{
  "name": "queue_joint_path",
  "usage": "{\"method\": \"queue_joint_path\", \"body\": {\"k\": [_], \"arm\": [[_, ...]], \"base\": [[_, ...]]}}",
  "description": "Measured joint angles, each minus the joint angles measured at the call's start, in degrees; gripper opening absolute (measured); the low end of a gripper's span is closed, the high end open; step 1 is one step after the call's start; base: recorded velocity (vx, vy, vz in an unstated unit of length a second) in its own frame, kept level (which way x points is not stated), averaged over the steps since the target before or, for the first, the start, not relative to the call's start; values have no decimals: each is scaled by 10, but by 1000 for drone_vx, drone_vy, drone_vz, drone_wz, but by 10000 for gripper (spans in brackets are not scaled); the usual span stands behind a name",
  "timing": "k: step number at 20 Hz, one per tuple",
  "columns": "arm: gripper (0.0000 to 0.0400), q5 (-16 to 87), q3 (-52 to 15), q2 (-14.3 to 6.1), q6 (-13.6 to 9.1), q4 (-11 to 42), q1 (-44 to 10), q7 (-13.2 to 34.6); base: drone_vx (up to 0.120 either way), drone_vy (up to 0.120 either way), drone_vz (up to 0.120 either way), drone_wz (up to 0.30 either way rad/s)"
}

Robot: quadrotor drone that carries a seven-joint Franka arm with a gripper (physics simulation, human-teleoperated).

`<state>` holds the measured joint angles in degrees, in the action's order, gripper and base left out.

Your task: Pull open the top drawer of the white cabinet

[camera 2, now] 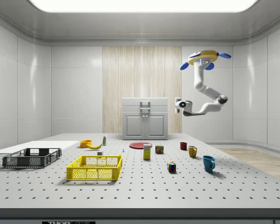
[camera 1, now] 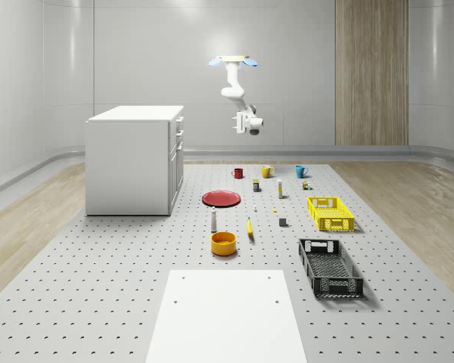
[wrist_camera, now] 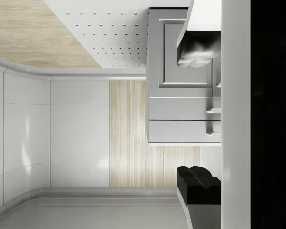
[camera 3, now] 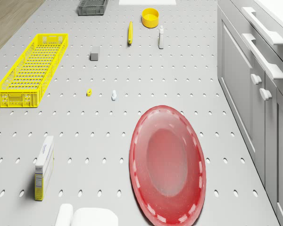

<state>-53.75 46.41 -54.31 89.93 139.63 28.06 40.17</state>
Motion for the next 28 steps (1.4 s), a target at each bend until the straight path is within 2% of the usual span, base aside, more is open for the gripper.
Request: {"method": "queue_joint_path", "body": {"k": [5,11,18,22,28], "arm": [[305,9,5,-12,12,2,13,7],[305,19,11,-25,25,3,28,16],[305,30,17,-40,38,5,43,25],[305,36,20,-48,46,6,51,30],[305,45,24,-59,56,8,62,37]], "base": [[120,-40,0,0],[120,0,113,0],[120,0,6,0],[120,0,100,0],[120,0,0,0]]}}
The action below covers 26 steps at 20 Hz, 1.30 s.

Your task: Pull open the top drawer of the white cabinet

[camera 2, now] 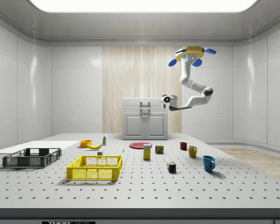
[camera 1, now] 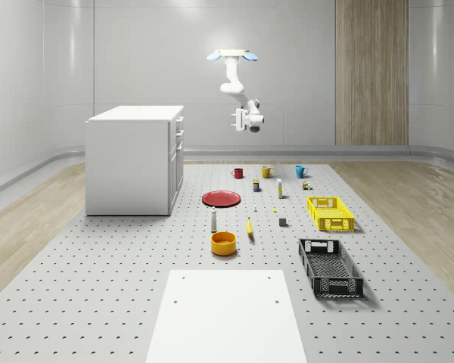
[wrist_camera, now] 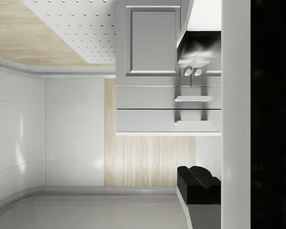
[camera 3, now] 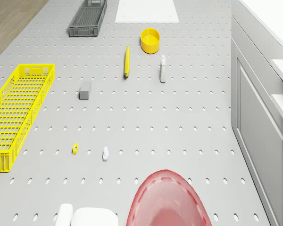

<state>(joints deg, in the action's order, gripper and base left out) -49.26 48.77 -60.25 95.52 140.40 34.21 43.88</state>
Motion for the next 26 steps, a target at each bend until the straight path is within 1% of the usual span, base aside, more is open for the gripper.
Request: {"method": "queue_joint_path", "body": {"k": [20,23,26], "arm": [[305,25,9,-31,27,4,29,21],[305,25,7,-35,34,8,33,23],[305,19,-2,-38,48,17,36,23]], "base": [[120,0,0,0],[13,0,0,0],[0,0,0,0]]}}
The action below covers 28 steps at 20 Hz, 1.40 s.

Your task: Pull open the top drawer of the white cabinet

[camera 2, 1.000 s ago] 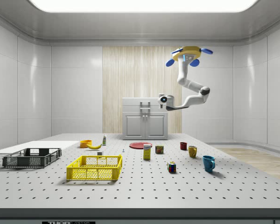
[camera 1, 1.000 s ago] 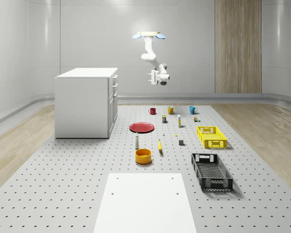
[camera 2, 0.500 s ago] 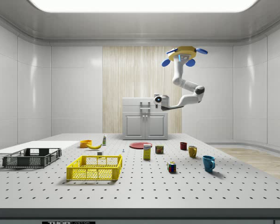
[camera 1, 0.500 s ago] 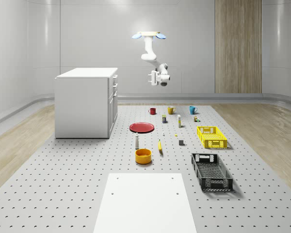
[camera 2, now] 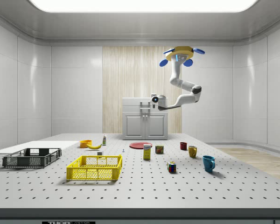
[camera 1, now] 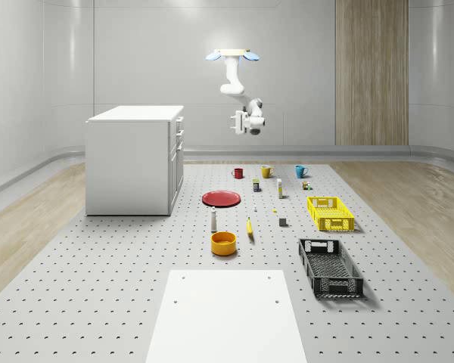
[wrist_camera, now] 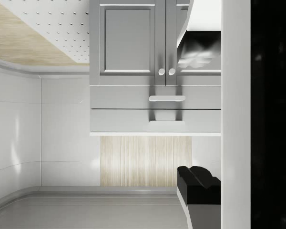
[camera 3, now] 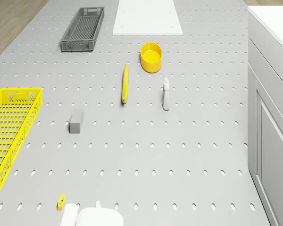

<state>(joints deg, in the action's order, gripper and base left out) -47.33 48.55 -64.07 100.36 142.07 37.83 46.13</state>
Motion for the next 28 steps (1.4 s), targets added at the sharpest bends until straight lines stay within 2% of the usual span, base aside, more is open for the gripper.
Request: {"method": "queue_joint_path", "body": {"k": [8,15,22,28], "arm": [[305,-31,-38,-3,51,31,13,-6],[305,-70,-79,2,100,56,30,-17],[305,-118,-122,16,150,74,51,-34],[305,-166,-159,36,191,81,73,-54]], "base": [[0,0,0,0],[0,0,0,0],[0,0,0,0],[0,0,0,0]]}}
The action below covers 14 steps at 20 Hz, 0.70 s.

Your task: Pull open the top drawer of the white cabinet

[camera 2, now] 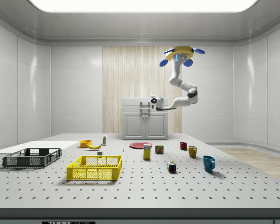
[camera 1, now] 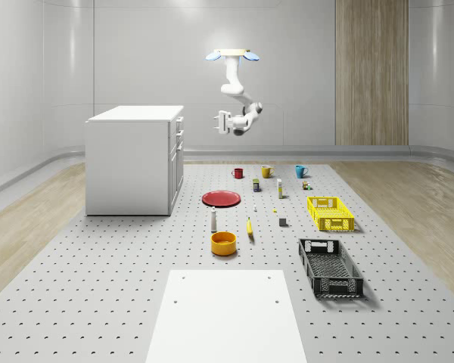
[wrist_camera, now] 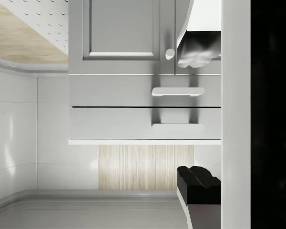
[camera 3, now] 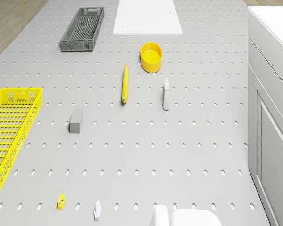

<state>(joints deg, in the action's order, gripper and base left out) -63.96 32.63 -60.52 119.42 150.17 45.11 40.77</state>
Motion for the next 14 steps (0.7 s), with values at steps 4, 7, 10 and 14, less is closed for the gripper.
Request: {"method": "queue_joint_path", "body": {"k": [4,7,10,14], "arm": [[305,-35,-25,18,25,1,15,-15],[305,-63,-43,33,42,-1,25,-28],[305,-91,-62,50,58,-5,35,-41],[305,-131,-86,76,76,-13,46,-60]], "base": [[0,0,0,0],[0,0,0,0],[0,0,0,0],[0,0,0,0]]}}
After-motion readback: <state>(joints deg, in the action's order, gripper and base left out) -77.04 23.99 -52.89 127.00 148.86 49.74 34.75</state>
